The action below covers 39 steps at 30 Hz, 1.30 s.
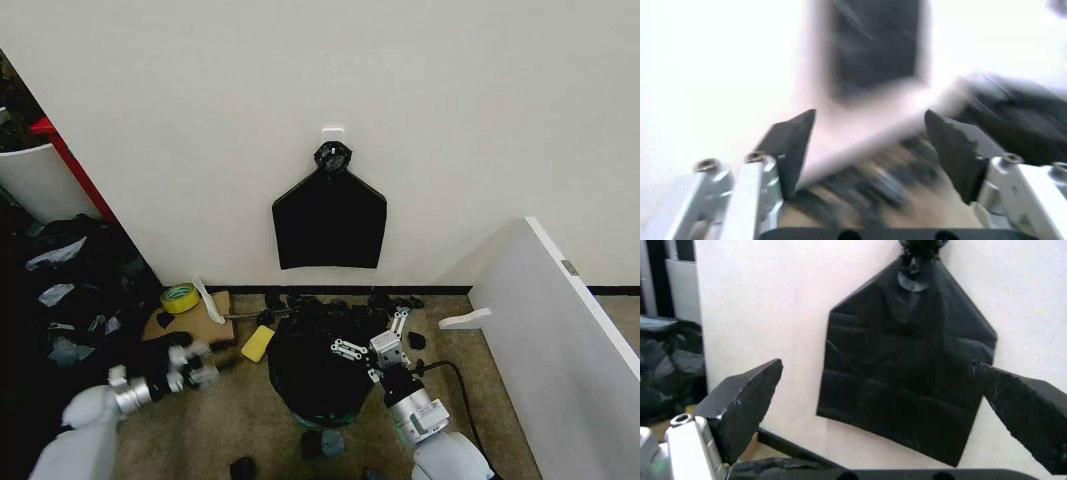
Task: Place the garbage bag over the trash bin.
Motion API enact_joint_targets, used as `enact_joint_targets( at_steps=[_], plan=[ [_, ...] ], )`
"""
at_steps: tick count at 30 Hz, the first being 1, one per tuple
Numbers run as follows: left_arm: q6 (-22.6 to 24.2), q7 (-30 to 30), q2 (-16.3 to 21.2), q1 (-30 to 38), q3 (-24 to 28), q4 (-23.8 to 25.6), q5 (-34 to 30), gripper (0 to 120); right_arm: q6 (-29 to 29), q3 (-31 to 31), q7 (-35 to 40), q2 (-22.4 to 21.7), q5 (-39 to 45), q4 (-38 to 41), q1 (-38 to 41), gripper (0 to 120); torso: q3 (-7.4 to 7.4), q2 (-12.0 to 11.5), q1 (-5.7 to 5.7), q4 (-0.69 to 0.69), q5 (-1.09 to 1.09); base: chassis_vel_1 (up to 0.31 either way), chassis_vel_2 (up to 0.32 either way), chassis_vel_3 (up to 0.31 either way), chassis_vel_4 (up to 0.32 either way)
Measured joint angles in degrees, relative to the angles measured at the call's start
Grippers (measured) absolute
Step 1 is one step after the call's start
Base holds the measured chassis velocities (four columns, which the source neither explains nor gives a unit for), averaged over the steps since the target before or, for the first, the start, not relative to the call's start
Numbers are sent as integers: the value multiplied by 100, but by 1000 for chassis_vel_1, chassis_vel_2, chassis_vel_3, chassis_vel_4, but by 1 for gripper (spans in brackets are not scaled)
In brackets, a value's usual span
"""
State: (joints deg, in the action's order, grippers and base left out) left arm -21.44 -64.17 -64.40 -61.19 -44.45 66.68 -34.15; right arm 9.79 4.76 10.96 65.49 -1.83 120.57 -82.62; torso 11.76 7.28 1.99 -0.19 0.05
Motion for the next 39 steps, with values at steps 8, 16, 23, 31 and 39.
enact_joint_targets(
  at_steps=[8,16,23,31,39],
  plan=[
    [-592,4708,-585,-2116,429,3554,341,99,-465,373,900,251,-352,-5,-17,100,-1,1,-1,1,6,0,0,0,0],
    [-411,6641,-1594,-3040,737,4970,2810,100,-304,1229,503,630,-617,-12,-151,100,-2,0,-2,0,2,0,0,0,0],
    [-442,6645,-2233,-3373,883,5405,3324,100,193,2254,-491,1487,-109,-59,-282,100,-1,1,-1,0,-1,0,0,0,0],
    [-409,6295,-2188,-3398,822,5422,3149,100,547,2660,-960,1890,2,-113,-463,100,0,0,0,0,-1,0,0,0,0],
    [-221,6025,-1908,-3339,762,5348,2369,100,662,2607,-1080,1916,-69,-262,-544,100,0,0,0,0,-1,0,0,0,0]
  ],
)
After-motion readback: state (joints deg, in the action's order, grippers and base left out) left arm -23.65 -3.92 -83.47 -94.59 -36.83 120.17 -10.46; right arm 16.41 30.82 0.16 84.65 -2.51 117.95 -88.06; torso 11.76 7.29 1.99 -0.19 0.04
